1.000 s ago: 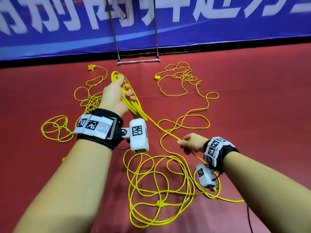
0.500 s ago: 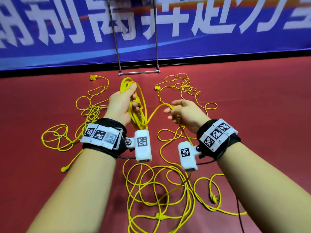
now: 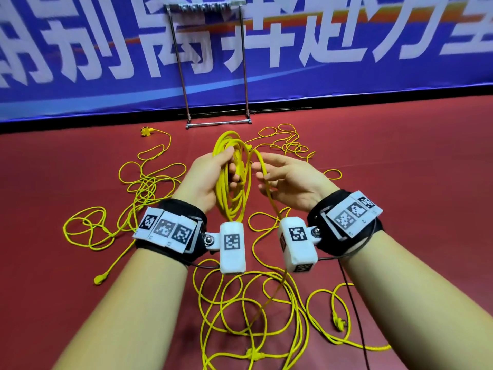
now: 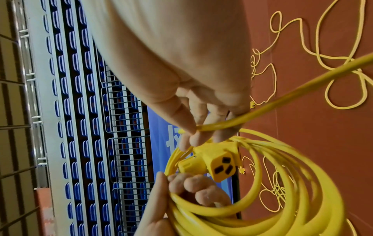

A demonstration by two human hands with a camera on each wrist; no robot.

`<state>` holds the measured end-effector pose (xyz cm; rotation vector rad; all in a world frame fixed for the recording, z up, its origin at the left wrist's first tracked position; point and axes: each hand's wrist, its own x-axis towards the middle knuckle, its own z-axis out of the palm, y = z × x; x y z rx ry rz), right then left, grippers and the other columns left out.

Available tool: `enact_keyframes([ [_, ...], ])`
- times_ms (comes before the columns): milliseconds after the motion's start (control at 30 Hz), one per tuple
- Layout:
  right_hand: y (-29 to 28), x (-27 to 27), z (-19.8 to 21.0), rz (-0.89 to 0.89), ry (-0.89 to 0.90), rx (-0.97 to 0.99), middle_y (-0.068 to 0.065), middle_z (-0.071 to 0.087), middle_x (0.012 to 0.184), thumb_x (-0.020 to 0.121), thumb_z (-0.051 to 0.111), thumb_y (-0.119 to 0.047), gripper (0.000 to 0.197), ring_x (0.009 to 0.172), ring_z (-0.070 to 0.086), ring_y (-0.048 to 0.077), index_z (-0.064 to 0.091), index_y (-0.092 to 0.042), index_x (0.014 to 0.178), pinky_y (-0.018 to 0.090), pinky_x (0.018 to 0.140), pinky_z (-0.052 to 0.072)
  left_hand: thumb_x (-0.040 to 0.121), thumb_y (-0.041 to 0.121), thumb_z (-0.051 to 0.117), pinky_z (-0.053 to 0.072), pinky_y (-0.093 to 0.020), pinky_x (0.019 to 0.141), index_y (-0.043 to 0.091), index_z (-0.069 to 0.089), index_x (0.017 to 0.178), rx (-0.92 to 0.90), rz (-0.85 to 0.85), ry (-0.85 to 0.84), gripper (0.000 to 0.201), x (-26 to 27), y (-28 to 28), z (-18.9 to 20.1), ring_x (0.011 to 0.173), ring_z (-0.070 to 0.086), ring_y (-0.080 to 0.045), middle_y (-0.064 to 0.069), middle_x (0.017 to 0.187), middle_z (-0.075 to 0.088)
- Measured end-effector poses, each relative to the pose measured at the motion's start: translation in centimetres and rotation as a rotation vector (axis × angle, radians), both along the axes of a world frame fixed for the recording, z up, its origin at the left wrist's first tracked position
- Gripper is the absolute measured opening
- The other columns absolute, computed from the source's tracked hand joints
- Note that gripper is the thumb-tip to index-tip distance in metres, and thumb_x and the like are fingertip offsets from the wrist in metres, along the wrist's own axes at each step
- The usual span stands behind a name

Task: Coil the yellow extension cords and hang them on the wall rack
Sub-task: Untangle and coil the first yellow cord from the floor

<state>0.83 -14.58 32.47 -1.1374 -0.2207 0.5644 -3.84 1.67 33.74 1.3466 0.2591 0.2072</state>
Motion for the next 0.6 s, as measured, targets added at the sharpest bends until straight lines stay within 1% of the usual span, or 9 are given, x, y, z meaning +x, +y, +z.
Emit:
enact_keyframes([
  [67, 0.1, -0.2, 0.2, 0.026, -0.013, 0.030, 0.010, 0.064, 0.090, 0.085, 0.041, 0.024, 0.047, 0.073, 0.059, 0.019, 0.063, -0.012, 0.107, 0.029, 0.069, 0.047, 0.100, 0.027, 0.053, 0.046, -0.021, 0.046, 0.014, 0.057, 0.085, 0.029, 0.008, -0.018, 0.020, -0.1, -0.3, 0.0, 0.052, 0.057, -0.013, 0.000, 0.067, 0.059],
  [133, 0.1, -0.2, 0.0, 0.016, -0.029, -0.002, 0.011, 0.062, 0.084, 0.086, 0.041, 0.022, 0.044, 0.070, 0.058, 0.019, 0.062, -0.010, 0.108, 0.027, 0.065, 0.045, 0.101, 0.027, 0.052, 0.047, -0.021, 0.046, 0.015, 0.058, 0.088, 0.009, 0.022, -0.031, 0.019, -0.2, -0.4, 0.0, 0.053, 0.057, -0.011, 0.000, 0.070, 0.062],
  [200, 0.0, 0.0, -0.5, -0.037, -0.053, -0.091, 0.010, 0.063, 0.080, 0.089, 0.043, 0.017, 0.038, 0.064, 0.057, 0.017, 0.061, -0.007, 0.112, 0.026, 0.058, 0.042, 0.101, 0.027, 0.052, 0.045, -0.020, 0.044, 0.015, 0.057, 0.089, -0.028, 0.050, -0.046, 0.018, -0.2, -0.3, 0.0, 0.047, 0.054, -0.010, 0.000, 0.070, 0.061],
  [267, -0.3, 0.4, -1.1, -0.095, -0.088, -0.178, 0.008, 0.062, 0.076, 0.092, 0.046, 0.012, 0.035, 0.056, 0.053, 0.012, 0.058, -0.005, 0.120, 0.022, 0.050, 0.036, 0.101, 0.027, 0.052, 0.041, -0.019, 0.043, 0.014, 0.055, 0.086, -0.054, 0.082, -0.060, 0.020, -0.2, 0.0, 0.0, 0.041, 0.047, -0.009, 0.000, 0.069, 0.057],
  [367, -0.8, 0.5, -1.6, -0.158, -0.246, -0.345, 0.007, 0.064, 0.076, 0.095, 0.047, 0.007, 0.033, 0.043, 0.048, 0.008, 0.055, -0.006, 0.125, 0.019, 0.042, 0.032, 0.102, 0.027, 0.052, 0.037, -0.019, 0.044, 0.015, 0.053, 0.084, -0.054, 0.131, -0.081, 0.022, -0.1, 0.5, -0.1, 0.039, 0.042, -0.008, 0.000, 0.068, 0.055],
  [433, -1.2, 0.4, -1.5, -0.180, -0.396, -0.490, 0.010, 0.068, 0.082, 0.094, 0.048, 0.006, 0.030, 0.039, 0.048, 0.011, 0.052, -0.008, 0.120, 0.018, 0.039, 0.031, 0.102, 0.027, 0.052, 0.035, -0.020, 0.045, 0.016, 0.054, 0.085, -0.032, 0.171, -0.089, 0.020, 0.0, 0.8, -0.3, 0.041, 0.041, -0.009, -0.001, 0.070, 0.056],
  [500, -1.5, 0.6, -1.0, -0.197, -0.532, -0.657, 0.011, 0.071, 0.082, 0.091, 0.049, 0.007, 0.024, 0.036, 0.046, 0.013, 0.055, -0.006, 0.111, 0.017, 0.036, 0.031, 0.102, 0.026, 0.052, 0.035, -0.020, 0.044, 0.016, 0.054, 0.087, 0.015, 0.220, -0.093, 0.018, 0.2, 1.1, -0.7, 0.044, 0.042, -0.010, -0.002, 0.072, 0.059],
  [533, -1.7, 0.8, -0.8, -0.192, -0.587, -0.736, 0.011, 0.071, 0.078, 0.090, 0.049, 0.006, 0.022, 0.034, 0.044, 0.011, 0.058, -0.005, 0.107, 0.016, 0.035, 0.031, 0.102, 0.026, 0.051, 0.034, -0.020, 0.043, 0.016, 0.054, 0.089, 0.050, 0.249, -0.091, 0.017, 0.3, 1.1, -0.9, 0.045, 0.042, -0.010, -0.003, 0.074, 0.059],
  [600, -1.9, 1.0, -0.2, -0.164, -0.683, -0.880, 0.009, 0.071, 0.072, 0.089, 0.048, 0.004, 0.024, 0.031, 0.040, 0.002, 0.064, -0.007, 0.102, 0.016, 0.037, 0.031, 0.101, 0.025, 0.051, 0.035, -0.018, 0.041, 0.016, 0.055, 0.093, 0.123, 0.293, -0.086, 0.012, 0.5, 1.0, -1.4, 0.044, 0.043, -0.009, -0.002, 0.075, 0.061],
])
